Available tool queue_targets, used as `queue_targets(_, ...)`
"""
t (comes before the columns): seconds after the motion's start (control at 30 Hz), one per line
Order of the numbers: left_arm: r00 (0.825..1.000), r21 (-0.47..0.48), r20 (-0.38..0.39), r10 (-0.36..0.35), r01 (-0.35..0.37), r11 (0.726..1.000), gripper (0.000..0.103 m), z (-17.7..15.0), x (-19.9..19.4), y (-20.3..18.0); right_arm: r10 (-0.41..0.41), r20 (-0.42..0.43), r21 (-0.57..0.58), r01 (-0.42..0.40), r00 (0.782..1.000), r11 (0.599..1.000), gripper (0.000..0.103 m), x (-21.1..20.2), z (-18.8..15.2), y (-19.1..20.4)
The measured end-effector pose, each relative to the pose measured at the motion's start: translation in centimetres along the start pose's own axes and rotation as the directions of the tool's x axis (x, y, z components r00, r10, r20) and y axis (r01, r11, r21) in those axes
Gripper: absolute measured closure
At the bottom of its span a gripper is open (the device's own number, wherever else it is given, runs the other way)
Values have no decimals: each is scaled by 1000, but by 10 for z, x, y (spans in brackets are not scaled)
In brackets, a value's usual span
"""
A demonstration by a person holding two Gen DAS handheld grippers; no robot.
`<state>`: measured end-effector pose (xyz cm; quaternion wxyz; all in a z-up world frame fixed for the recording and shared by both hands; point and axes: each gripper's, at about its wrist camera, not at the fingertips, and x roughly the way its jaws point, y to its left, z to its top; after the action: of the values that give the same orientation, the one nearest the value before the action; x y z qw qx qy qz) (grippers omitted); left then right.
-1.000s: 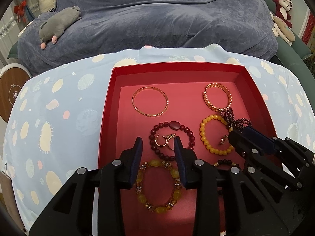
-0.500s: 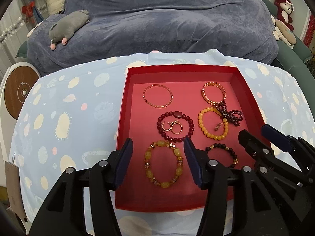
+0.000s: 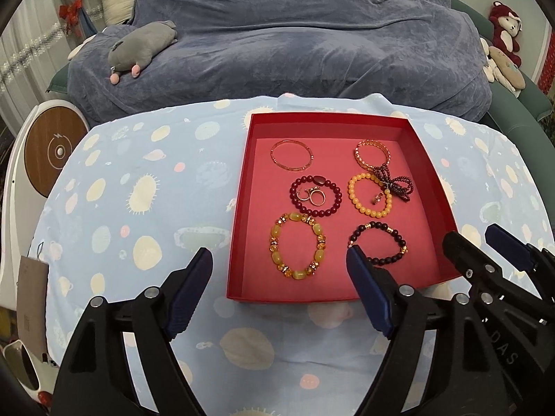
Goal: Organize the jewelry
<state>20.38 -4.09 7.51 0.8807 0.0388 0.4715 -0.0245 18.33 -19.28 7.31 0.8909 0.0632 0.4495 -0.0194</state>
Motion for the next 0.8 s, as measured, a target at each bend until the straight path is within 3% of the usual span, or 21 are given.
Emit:
queue_targets(0.3, 1000, -36, 9, 20, -19, 999, 14, -17, -14, 10, -8, 13, 7, 8, 1000, 1000, 27, -19, -14, -1)
queue_targets(0.4, 1000, -45, 18, 17, -16, 999, 13, -21, -17, 13, -10, 21, 13, 10, 1000, 1000, 19, -24, -18, -2)
queue_targets(0.7, 1000, -19, 24, 15, -14, 1000, 12, -32, -22, 11, -36, 34, 25, 35, 999, 999, 15, -33, -32, -5)
queue_targets(0.73, 999, -22, 26, 22, -22, 1000, 13, -33, -23, 11, -39, 35, 32, 38, 999, 999, 6, -34, -33, -6)
queue_targets(0.8, 1000, -27, 27, 12, -11, 1000, 12, -35, -24, 13, -37, 35, 38, 36, 999, 999, 6, -34, -36, -8)
